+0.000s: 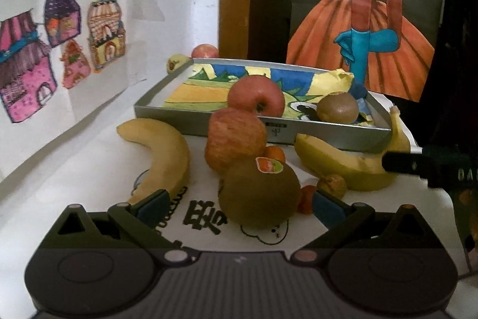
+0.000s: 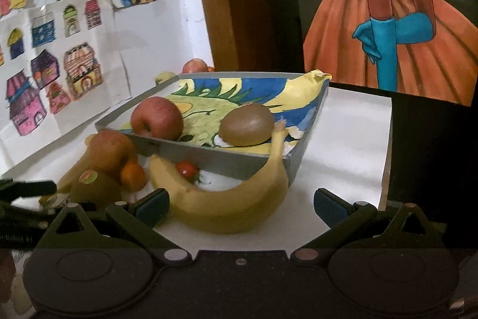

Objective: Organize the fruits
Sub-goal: 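Move the left tool to a second brown kiwi while the right tool approaches a yellow banana, then close the left tool on the kiwi while the right tool grips the banana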

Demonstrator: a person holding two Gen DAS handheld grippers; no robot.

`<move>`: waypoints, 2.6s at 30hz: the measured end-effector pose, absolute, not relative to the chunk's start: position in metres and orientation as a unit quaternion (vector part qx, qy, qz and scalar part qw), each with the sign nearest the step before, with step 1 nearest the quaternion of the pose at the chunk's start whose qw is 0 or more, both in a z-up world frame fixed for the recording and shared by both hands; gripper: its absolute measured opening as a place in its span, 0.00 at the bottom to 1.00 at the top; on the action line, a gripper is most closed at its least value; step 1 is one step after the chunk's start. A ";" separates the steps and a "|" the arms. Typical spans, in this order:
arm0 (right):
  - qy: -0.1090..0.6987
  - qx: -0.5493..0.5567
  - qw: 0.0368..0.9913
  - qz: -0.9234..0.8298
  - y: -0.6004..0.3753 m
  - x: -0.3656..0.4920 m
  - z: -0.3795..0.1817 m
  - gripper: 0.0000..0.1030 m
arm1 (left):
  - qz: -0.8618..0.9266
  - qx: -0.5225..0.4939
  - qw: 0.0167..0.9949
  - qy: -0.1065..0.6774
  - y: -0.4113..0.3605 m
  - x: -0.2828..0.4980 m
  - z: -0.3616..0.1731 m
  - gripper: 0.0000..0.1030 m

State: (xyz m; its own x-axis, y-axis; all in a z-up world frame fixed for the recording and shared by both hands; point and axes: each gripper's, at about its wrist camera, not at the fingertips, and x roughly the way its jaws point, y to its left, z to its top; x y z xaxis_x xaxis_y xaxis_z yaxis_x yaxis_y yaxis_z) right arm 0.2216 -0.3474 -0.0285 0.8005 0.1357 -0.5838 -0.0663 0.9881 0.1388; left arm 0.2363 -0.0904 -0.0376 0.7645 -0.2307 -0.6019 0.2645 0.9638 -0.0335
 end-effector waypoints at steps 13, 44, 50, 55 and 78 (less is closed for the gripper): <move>0.294 -0.090 0.918 0.250 -0.340 0.233 -0.020 0.94 | -0.169 0.049 0.932 0.315 -0.089 0.243 -0.048 0.99; 0.318 -0.216 0.879 0.281 -0.322 0.249 -0.039 0.54 | -0.196 0.047 0.922 0.330 -0.094 0.255 -0.055 0.68; 0.321 -0.229 0.873 0.286 -0.317 0.240 -0.036 0.46 | -0.198 0.042 0.921 0.332 -0.093 0.252 -0.054 0.68; 0.337 -0.220 0.863 0.307 -0.311 0.240 -0.033 0.53 | -0.205 0.040 0.919 0.334 -0.091 0.250 -0.053 0.68; 0.312 -0.216 0.884 0.274 -0.304 0.206 -0.043 0.35 | -0.199 0.015 0.920 0.339 -0.087 0.248 -0.050 0.65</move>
